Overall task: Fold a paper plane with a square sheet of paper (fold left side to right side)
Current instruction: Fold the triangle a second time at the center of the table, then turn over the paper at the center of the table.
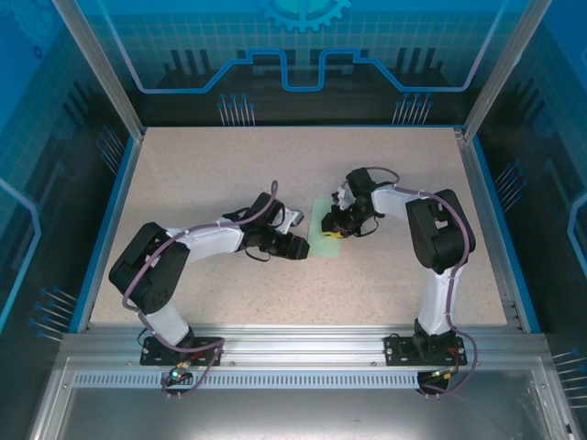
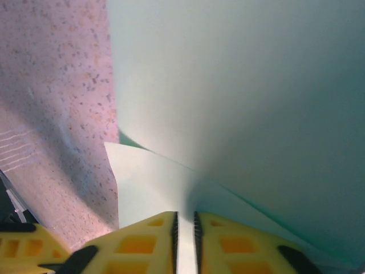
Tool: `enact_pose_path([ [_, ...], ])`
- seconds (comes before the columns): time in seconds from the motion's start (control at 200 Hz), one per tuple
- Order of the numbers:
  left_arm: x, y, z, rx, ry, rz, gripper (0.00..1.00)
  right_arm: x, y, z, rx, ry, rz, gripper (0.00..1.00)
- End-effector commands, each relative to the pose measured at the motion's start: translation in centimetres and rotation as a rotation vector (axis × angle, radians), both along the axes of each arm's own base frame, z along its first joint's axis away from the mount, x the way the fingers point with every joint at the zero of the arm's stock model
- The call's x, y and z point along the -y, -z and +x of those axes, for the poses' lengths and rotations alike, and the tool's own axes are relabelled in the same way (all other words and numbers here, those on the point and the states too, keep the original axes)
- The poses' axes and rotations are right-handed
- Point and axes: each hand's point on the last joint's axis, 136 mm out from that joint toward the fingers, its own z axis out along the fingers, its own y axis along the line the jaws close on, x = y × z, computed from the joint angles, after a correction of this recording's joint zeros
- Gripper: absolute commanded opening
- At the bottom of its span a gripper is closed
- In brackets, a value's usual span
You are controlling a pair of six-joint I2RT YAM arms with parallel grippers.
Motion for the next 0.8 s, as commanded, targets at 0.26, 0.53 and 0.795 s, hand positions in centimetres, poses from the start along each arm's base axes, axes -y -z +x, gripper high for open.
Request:
enact_pose_path([
  [0.26, 2.2, -0.2, 5.2, 0.004, -0.097, -0.045, 0.59, 5.7, -6.2, 0.0, 0.191, 0.081, -0.005, 0.55],
  [0.53, 3.3, 1.1, 7.5, -0.004, -0.105, -0.018, 0.49, 6.0, -5.3, -1.8, 0.176, 0.083, 0.055, 0.66],
  [0.795, 2.4, 1.0, 8.1, 0.031, -0.147, 0.030, 0.14, 4.2, -4.9, -1.7, 0.140, 0.087, 0.160, 0.68],
])
